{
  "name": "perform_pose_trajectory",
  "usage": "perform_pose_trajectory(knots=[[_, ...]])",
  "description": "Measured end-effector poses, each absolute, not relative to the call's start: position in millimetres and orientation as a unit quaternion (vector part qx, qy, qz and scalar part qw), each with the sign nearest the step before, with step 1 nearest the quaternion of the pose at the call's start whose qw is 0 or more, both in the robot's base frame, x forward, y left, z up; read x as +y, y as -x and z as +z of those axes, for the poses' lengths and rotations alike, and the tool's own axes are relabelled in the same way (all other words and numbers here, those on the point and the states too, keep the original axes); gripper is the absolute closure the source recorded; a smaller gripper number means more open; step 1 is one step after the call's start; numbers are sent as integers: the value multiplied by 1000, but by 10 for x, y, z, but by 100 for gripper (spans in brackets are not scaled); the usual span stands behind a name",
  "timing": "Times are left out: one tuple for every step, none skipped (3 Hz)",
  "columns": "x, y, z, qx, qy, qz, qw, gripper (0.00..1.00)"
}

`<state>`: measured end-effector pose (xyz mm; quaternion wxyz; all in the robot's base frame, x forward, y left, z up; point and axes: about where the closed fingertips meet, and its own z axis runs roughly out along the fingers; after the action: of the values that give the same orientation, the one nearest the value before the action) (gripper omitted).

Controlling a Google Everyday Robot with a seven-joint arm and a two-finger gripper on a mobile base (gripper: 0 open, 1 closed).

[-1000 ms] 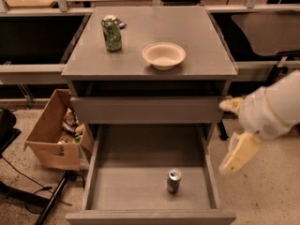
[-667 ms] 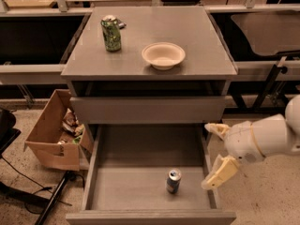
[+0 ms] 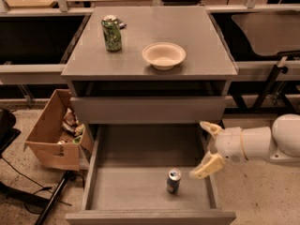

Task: Pick redbull can from middle drawer and place on counter

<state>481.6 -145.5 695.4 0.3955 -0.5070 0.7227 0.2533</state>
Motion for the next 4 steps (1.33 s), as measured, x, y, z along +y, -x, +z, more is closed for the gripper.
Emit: perform_pose_trajectory(knots=[[-1371,-4802,6873,713,507,266,406,0],[-1365,-4859,6313,703,476,299,435,0],[-1446,-4958,5812,686,457,317,469,0],[-1480,-5088,5449,666,462,326,487,0]])
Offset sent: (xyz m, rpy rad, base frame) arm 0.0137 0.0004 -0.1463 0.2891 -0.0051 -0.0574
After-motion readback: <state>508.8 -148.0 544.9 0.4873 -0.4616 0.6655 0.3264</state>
